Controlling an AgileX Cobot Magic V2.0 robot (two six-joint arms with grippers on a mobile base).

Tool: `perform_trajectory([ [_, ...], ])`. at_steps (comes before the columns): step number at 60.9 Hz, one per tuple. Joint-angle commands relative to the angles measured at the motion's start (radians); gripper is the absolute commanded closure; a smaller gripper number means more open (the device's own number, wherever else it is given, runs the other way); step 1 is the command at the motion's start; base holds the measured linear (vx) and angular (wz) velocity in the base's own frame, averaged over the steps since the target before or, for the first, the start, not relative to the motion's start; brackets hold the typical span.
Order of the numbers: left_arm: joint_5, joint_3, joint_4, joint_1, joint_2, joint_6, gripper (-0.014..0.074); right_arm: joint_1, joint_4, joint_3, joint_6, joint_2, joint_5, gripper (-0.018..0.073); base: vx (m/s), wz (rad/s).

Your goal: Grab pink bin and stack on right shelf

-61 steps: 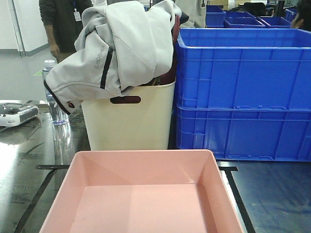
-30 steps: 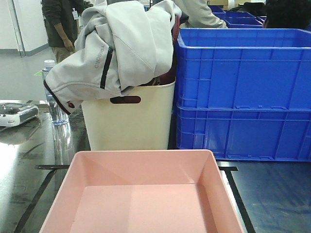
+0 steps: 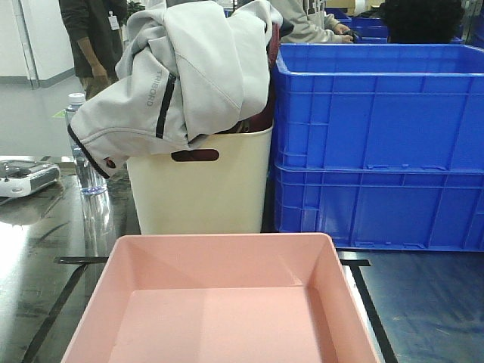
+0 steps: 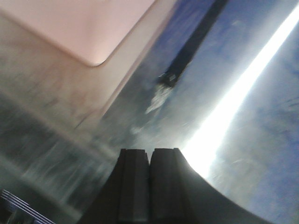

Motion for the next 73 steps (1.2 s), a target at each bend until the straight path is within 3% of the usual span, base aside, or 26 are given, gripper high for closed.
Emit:
perform_trajectory([
  [1,-0.089,0.014,0.001,0.0,-0.019,-0.007,0.0603,-0.083,-0.04,0.04,-0.003,-0.074,-0.255,0.0568,0.0,0.0],
  [9,-0.089,0.014,0.001,0.0,-0.019,-0.007,0.0603,-0.233,-0.02,0.206,-0.003,-0.245,-0.571,0.0568,0.0,0.0],
  [15,-0.089,0.014,0.001,0.0,-0.019,-0.007,0.0603,-0.336,0.033,0.324,-0.003,-0.349,-0.723,0.0568,0.0,0.0],
  [27,-0.089,0.014,0.001,0.0,-0.019,-0.007,0.0603,-0.512,0.204,0.485,-0.004,-0.488,-0.837,0.0568,0.0,0.0],
  [34,-0.089,0.014,0.001,0.0,-0.019,-0.007,0.0603,-0.584,0.229,0.52,-0.008,-0.525,-0.84,0.0568,0.0,0.0],
  [54,-0.089,0.014,0.001,0.0,-0.019,-0.007,0.0603,-0.612,0.226,0.519,-0.015,-0.533,-0.832,0.0568,0.0,0.0],
  [62,-0.089,0.014,0.001,0.0,-0.019,-0.007,0.0603,-0.612,0.237,0.52,-0.097,-0.533,-0.832,0.0568,0.0,0.0],
  [73,-0.089,0.014,0.001,0.0,-0.019,-0.007,0.0603,-0.612,0.236,0.52,-0.127,-0.533,-0.831,0.0568,0.0,0.0],
])
